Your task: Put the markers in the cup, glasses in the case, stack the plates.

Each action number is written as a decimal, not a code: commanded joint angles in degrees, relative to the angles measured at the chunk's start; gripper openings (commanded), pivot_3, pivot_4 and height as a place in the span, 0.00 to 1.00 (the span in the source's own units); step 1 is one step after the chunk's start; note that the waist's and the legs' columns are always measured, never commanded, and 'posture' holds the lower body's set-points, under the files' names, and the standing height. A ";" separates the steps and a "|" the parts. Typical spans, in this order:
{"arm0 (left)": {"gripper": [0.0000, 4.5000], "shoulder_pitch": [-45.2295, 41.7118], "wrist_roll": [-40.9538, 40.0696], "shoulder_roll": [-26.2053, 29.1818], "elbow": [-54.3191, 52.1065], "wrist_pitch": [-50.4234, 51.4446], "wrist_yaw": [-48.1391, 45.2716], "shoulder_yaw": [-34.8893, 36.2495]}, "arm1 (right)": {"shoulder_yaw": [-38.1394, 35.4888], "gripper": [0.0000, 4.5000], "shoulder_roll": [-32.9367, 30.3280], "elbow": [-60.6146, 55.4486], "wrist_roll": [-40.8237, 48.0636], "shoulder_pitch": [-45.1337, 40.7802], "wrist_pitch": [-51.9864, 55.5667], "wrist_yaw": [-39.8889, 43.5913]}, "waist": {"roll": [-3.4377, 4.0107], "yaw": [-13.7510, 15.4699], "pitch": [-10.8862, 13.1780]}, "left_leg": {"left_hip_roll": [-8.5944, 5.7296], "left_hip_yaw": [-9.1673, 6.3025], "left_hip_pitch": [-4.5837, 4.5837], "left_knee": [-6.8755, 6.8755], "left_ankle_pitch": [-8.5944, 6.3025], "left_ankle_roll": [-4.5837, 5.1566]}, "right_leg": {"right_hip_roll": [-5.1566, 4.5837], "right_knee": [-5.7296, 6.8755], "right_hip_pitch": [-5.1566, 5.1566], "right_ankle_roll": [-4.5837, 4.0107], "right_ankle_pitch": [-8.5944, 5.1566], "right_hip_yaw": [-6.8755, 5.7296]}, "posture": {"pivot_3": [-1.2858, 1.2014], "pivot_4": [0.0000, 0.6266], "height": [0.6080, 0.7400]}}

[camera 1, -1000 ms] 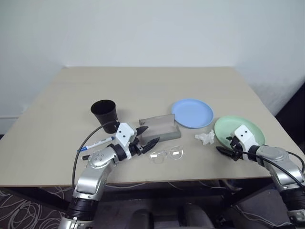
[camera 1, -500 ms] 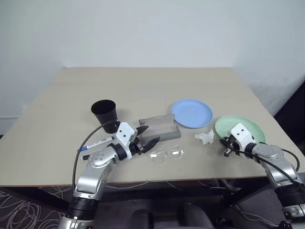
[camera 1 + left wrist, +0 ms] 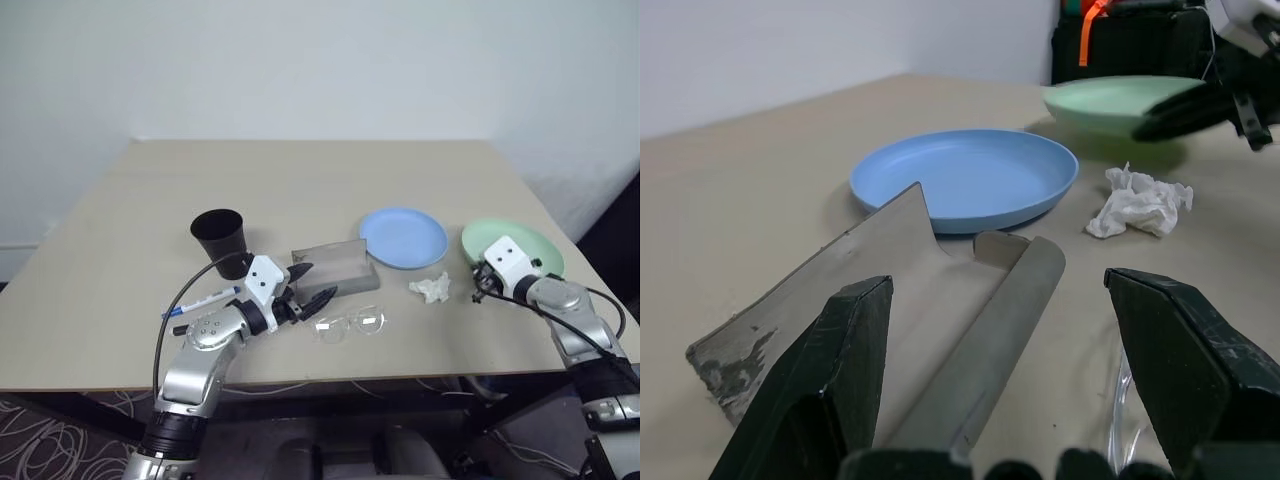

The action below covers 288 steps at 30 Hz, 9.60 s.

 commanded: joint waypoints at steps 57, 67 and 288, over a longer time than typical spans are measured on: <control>0.80 -5.59 0.70 0.04 2.46 -2.94 -0.44 -0.81 | 4.97 0.99 1.96 22.57 2.96 -18.43 -10.70 42.88 | 0.20 -0.01 -0.04 | -0.06 -0.01 0.17 0.26 0.04 0.02 | 0.05 0.69 -0.01 0.00 0.02 0.07 | 0.52 0.00 0.86; 0.80 -5.41 0.71 0.20 2.16 -3.04 -0.17 -0.55 | 8.36 0.86 3.43 28.42 -2.30 -19.30 -14.74 37.68 | 0.21 0.00 -0.03 | -0.09 -0.02 0.15 0.28 0.04 0.02 | 0.04 0.68 -0.01 0.01 0.03 0.08 | 0.52 0.00 0.86; 0.03 -50.60 26.33 -0.70 66.36 -23.56 -29.17 -10.99 | 0.67 0.52 8.84 4.43 13.15 -6.39 -11.33 31.21 | 0.19 -0.02 -0.02 | -0.15 -0.13 -0.09 0.66 0.03 0.08 | 0.06 0.77 -0.03 0.05 0.04 0.06 | 0.52 0.00 0.86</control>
